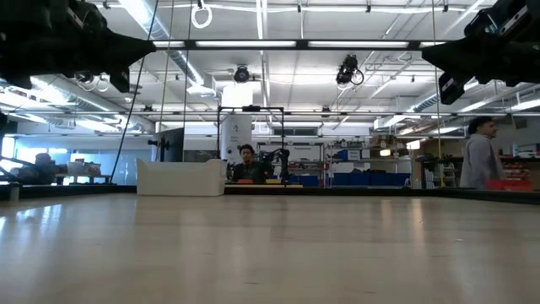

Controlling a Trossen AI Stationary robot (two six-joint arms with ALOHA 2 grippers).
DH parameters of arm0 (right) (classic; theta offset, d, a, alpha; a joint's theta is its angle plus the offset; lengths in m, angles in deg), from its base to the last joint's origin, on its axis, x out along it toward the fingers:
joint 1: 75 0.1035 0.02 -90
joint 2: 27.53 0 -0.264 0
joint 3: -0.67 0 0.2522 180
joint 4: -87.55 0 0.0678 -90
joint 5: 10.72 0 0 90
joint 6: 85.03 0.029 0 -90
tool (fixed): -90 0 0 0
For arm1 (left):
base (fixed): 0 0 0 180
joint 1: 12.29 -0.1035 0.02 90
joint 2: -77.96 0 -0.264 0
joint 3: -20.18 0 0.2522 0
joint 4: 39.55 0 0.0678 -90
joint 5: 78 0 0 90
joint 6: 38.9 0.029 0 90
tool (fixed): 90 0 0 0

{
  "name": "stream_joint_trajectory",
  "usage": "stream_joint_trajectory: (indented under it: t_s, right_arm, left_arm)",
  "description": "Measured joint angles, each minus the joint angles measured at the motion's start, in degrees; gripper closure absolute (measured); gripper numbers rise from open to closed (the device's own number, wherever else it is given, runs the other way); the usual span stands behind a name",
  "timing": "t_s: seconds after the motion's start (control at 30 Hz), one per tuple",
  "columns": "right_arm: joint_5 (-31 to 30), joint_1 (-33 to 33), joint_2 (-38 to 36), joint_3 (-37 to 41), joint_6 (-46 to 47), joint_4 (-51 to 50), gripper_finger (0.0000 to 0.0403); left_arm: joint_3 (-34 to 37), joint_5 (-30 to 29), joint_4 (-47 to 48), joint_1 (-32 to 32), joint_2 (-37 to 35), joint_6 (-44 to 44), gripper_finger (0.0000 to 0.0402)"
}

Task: Pick and place USB-C Cables
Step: Return to Home Position

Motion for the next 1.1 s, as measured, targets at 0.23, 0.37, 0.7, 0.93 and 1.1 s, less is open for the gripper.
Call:
stream_joint_trajectory:
  t_s: [0.23, 0.37, 0.7, 0.93, 1.1]
  right_arm:
    - [0.0, -0.2, 0.0, 0.5, 1.2, 1.4, 0.0403]
    - [0.0, -0.2, 0.0, 0.6, 1.6, 1.5, 0.0403]
    - [0.2, -0.4, -1.1, 0.6, 0.0, -0.9, 0.0403]
    - [1.9, -3.4, -1.1, 0.6, -0.5, -4.1, 0.0403]
    - [-0.2, -3.7, -1.1, 0.6, 5.3, -5.1, 0.0403]
  left_arm:
    - [1.5, -14.9, 0.9, 12.7, -3.0, 4.0, 0.04]
    - [1.5, -22.4, 2.2, 21.7, -3.0, 7.1, 0.04]
    - [1.5, -30.6, 8.1, 32.1, -5.4, 13.1, 0.04]
    - [1.5, -30.7, 17.7, 31.0, -14.8, 11.9, 0.04]
    - [1.5, -30.8, 20.3, 31.1, -14.1, 9.4, 0.0399]
